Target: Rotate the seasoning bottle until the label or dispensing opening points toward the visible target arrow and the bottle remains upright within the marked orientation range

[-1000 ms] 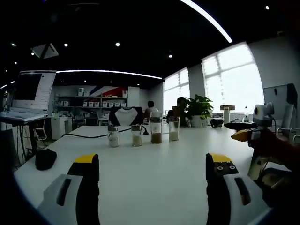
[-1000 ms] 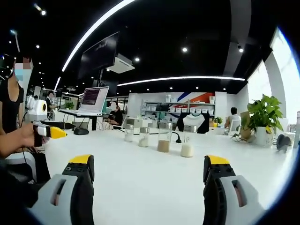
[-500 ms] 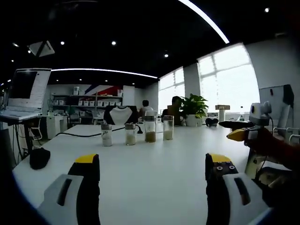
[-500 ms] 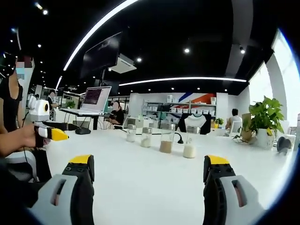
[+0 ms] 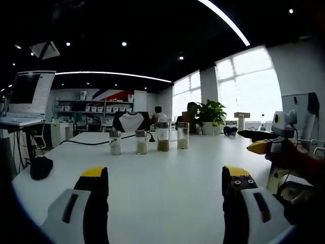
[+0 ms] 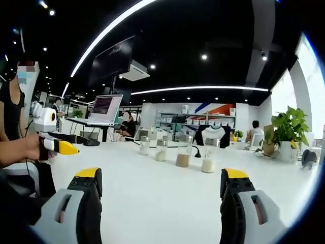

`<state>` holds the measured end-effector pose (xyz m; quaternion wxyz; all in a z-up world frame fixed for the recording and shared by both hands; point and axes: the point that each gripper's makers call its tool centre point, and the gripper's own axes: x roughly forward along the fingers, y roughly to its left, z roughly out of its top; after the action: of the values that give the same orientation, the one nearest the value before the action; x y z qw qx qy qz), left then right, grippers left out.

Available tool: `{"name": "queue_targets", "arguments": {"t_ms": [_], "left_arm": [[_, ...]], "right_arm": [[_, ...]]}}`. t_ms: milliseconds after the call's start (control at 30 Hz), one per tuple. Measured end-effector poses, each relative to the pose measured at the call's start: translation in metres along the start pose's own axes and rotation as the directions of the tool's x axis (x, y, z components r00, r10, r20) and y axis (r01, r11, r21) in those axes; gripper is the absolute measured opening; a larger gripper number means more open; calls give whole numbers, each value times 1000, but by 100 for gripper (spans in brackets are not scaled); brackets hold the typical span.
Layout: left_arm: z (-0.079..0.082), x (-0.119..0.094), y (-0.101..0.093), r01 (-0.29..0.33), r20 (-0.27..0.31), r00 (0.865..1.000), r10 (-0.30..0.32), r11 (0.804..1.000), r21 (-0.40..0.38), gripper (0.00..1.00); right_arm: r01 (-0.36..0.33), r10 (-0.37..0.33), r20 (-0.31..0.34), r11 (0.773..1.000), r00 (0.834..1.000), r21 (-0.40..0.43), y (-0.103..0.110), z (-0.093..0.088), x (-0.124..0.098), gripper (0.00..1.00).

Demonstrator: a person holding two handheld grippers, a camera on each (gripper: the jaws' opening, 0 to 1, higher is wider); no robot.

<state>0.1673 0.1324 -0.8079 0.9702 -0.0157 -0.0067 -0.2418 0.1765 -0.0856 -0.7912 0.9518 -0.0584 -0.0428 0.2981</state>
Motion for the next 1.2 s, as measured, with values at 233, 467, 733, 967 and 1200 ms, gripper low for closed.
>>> {"name": "queue_targets", "arguments": {"t_ms": [233, 467, 733, 967, 1200], "left_arm": [[0, 4, 5, -26, -4, 1000, 26, 1000, -11, 98], [0, 16, 6, -5, -22, 1000, 5, 1000, -10, 100], [4, 30, 20, -18, -38, 999, 19, 999, 33, 99], [4, 40, 48, -68, -84, 994, 72, 996, 54, 97], [10, 51, 73, -108, -93, 989, 113, 992, 57, 99]], "right_arm": [[-14, 14, 0, 1000, 1000, 20, 1, -2, -1, 99], [-25, 25, -28, 1000, 999, 11, 2, -8, 0, 99], [-20, 19, -29, 1000, 999, -15, -1, -5, -1, 99], [-13, 8, -102, 999, 995, -46, -7, -21, 0, 98], [-48, 44, -94, 998, 995, -42, -2, -19, 1, 96]]}}
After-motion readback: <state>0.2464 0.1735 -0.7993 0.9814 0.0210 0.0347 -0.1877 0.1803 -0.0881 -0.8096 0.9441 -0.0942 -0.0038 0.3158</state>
